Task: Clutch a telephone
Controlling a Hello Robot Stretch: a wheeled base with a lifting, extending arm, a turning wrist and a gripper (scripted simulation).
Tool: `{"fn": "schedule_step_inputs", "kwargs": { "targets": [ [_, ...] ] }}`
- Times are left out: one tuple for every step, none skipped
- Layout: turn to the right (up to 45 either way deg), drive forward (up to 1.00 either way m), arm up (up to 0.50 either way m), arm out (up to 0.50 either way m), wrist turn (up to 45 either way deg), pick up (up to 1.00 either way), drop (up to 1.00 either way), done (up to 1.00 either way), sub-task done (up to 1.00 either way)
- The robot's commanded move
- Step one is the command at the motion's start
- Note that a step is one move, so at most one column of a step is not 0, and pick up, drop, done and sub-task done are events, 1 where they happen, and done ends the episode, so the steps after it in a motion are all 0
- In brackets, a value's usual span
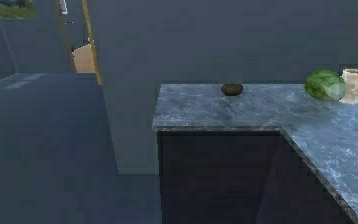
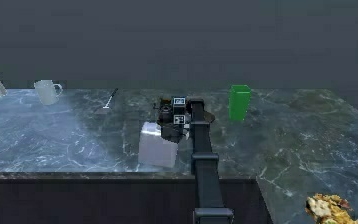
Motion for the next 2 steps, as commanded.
{"fn": "schedule_step_inputs", "kwargs": {
  "targets": [
    [0.0, 0.00, 0.10, 0.00, 0.0, 0.00, 0.00, 0.00, 0.00],
    [0.0, 0.00, 0.00, 0.00, 0.0, 0.00, 0.00, 1.00, 0.00]
  ]
}}
